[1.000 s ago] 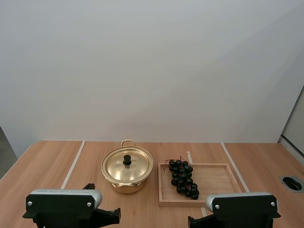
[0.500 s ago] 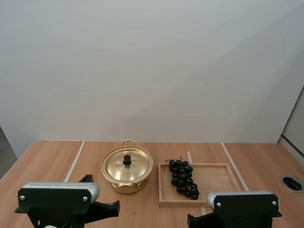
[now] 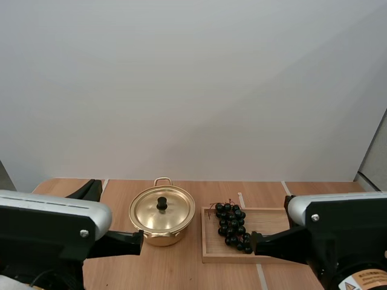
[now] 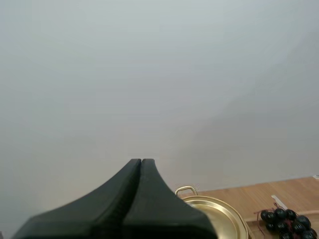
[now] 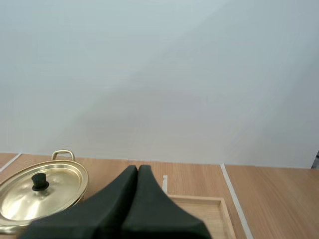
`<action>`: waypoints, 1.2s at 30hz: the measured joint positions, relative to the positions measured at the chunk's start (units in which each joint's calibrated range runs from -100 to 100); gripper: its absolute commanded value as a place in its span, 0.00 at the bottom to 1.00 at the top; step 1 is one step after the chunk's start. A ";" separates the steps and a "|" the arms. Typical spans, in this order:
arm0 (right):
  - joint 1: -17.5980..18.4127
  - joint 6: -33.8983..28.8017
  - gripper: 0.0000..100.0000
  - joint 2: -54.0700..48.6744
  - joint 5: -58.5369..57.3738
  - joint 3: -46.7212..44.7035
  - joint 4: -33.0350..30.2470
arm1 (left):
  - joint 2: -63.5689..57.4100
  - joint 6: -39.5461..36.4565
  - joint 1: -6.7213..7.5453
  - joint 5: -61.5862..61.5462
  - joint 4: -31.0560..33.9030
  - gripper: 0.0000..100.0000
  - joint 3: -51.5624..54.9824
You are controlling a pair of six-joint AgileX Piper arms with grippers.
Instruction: Open the lid, put the grape in the pot, and close it
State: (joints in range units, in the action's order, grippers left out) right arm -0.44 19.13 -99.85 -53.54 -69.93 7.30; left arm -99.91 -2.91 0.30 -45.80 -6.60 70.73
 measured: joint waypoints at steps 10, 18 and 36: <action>0.00 0.00 0.20 10.16 -19.06 6.84 0.00 | 4.00 -1.21 0.00 -13.46 0.00 0.31 -5.68; 0.00 0.00 1.00 18.50 -22.28 7.49 0.00 | 14.04 -1.90 0.00 -20.97 0.36 1.00 -5.67; 0.00 0.00 1.00 20.62 -14.21 7.49 0.84 | 41.94 14.53 0.00 -22.02 -9.06 1.00 -17.85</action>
State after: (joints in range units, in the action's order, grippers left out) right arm -0.44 19.13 -79.22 -67.75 -62.44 8.14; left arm -57.98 11.63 0.30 -67.82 -15.65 52.88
